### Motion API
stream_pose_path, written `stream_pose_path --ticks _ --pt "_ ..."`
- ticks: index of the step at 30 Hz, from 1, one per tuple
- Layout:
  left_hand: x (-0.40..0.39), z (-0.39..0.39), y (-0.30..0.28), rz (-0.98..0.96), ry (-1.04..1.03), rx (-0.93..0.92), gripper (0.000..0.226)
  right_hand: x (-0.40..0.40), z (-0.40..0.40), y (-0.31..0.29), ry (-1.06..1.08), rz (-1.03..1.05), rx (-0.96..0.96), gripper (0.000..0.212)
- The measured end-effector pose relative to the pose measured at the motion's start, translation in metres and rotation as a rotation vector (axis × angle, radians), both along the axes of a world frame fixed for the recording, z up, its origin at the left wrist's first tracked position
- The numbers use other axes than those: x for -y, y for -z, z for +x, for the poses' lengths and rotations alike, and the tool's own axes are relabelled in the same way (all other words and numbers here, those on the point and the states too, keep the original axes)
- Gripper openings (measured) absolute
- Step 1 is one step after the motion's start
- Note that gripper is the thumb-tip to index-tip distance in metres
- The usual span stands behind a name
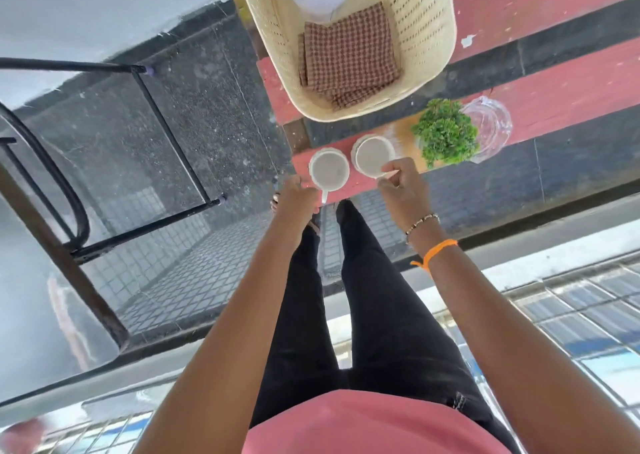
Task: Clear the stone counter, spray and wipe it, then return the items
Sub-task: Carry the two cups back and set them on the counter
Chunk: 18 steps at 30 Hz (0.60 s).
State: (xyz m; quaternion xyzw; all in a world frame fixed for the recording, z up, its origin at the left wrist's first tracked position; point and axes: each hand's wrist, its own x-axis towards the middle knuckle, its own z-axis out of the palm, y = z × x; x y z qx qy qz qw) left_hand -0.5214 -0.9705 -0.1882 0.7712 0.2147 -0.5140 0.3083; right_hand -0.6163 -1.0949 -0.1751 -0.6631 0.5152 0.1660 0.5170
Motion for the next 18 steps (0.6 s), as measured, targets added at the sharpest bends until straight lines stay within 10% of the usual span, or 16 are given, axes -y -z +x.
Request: stream_pose_path --ticks 11,18 --pt "0.002 -0.018 0.025 -0.049 0.237 -0.135 0.017 -0.024 0.006 0.037 0.263 0.030 -0.178 0.039" --pt "0.001 -0.015 0.018 -0.129 0.155 0.007 0.030 -0.026 0.010 0.032 0.058 0.100 -0.116 0.035"
